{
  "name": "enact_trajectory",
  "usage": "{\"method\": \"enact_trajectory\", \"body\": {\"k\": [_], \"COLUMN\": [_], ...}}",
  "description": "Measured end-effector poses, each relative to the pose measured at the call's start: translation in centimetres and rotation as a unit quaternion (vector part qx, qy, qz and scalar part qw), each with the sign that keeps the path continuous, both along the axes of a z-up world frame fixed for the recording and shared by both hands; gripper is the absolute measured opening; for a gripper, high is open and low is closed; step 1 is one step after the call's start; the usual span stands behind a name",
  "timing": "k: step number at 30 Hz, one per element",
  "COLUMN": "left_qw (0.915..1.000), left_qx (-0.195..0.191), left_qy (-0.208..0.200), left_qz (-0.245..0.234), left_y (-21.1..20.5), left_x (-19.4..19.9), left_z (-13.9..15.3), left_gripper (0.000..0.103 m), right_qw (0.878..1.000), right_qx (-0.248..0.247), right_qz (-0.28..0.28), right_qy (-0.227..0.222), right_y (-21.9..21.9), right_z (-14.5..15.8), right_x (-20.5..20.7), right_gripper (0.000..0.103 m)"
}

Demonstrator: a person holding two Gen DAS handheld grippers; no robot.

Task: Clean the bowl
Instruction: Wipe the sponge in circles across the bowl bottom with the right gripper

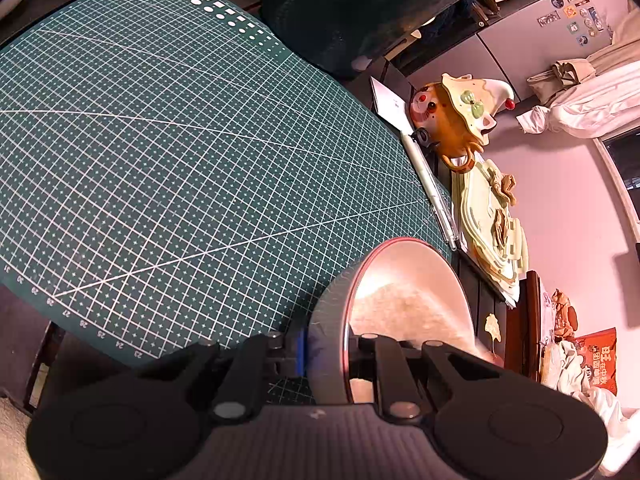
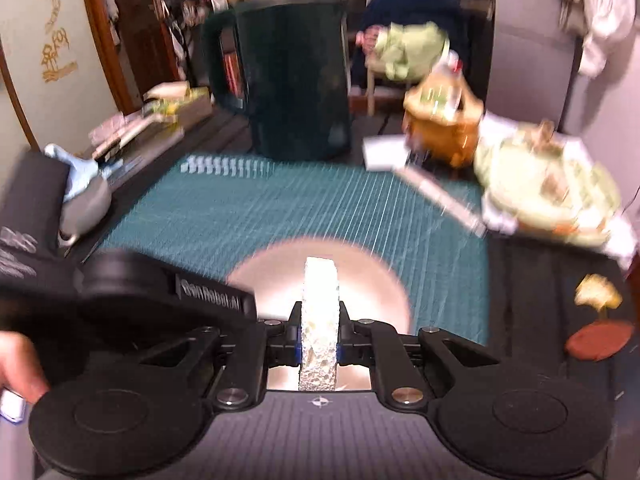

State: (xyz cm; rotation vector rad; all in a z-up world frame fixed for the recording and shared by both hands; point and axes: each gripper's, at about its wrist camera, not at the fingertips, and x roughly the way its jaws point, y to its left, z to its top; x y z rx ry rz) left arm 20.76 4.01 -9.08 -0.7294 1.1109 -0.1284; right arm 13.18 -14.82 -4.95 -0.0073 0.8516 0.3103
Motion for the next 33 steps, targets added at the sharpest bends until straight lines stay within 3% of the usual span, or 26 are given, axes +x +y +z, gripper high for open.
{"method": "enact_trajectory", "body": {"k": [2, 7, 11, 17, 20, 28, 33], "left_qw": [1.0, 1.0, 1.0, 1.0, 1.0, 1.0, 1.0], "left_qx": [0.0, 0.001, 0.001, 0.0, 0.0, 0.0, 0.0], "left_qy": [0.0, -0.001, -0.001, 0.0, 0.0, 0.0, 0.0], "left_qz": [0.0, 0.0, 0.0, 0.001, 0.001, 0.001, 0.001], "left_y": [0.0, -0.1, -0.2, -0.2, -0.2, -0.2, -0.1], "left_x": [0.0, -0.1, -0.2, -0.2, -0.2, -0.2, -0.2], "left_z": [0.0, -0.1, -0.1, -0.1, -0.1, -0.1, 0.0], "left_gripper": [0.016, 0.016, 0.016, 0.016, 0.016, 0.016, 0.015], "right_qw": [1.0, 0.997, 0.994, 0.988, 0.989, 0.999, 1.0], "right_qx": [-0.008, -0.072, -0.093, -0.113, -0.094, -0.018, -0.002], "right_qz": [-0.002, -0.013, -0.018, -0.028, -0.031, -0.007, 0.01], "right_qy": [0.008, -0.024, -0.046, -0.099, -0.105, -0.03, 0.008], "right_y": [0.3, 0.9, 0.6, 0.1, -0.3, -0.4, 0.5], "right_z": [-0.7, -0.6, 0.3, 2.9, 4.0, 2.4, 0.6], "right_x": [0.3, -0.4, -0.8, -1.8, -2.1, -0.9, -0.5], "right_gripper": [0.012, 0.012, 0.012, 0.012, 0.012, 0.012, 0.012]}}
